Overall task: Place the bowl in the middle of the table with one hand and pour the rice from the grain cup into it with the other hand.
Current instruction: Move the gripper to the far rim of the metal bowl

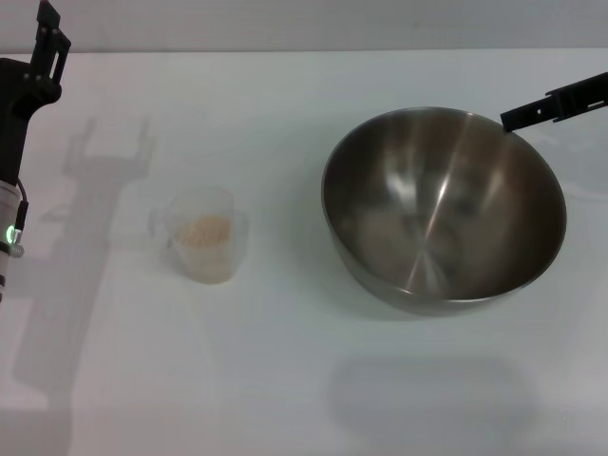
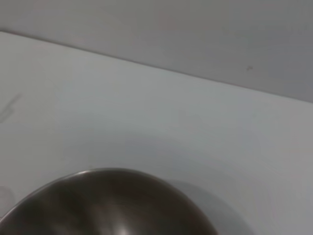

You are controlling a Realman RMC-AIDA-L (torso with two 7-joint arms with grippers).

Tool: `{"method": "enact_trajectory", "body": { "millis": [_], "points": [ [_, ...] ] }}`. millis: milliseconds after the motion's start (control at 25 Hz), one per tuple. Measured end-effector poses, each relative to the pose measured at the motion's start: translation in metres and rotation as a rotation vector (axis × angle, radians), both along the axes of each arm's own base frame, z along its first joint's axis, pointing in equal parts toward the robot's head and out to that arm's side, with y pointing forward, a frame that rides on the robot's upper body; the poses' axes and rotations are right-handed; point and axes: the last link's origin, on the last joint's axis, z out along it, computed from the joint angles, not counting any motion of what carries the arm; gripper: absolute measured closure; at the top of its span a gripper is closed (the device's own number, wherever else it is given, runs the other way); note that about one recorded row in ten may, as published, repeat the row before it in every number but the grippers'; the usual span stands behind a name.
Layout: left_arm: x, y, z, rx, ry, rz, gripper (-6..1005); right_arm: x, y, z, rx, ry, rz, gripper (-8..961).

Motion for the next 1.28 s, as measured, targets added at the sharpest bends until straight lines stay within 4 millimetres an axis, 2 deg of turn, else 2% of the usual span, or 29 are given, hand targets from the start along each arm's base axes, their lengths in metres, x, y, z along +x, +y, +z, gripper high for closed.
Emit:
{"method": "enact_trajectory", "body": {
  "millis": [600, 1280],
  "points": [
    [0.000, 0.000, 0.000, 0.001, -0.001, 0.000, 256, -0.003, -0.002, -0.015, -0.055, -0.009, 0.013, 296],
    [-0.004, -0.006, 0.001, 0.006, 0.004, 0.000, 256, 0.010, -0.010, -0.031, -0.088, -0.049, -0.036, 298]
  ]
}}
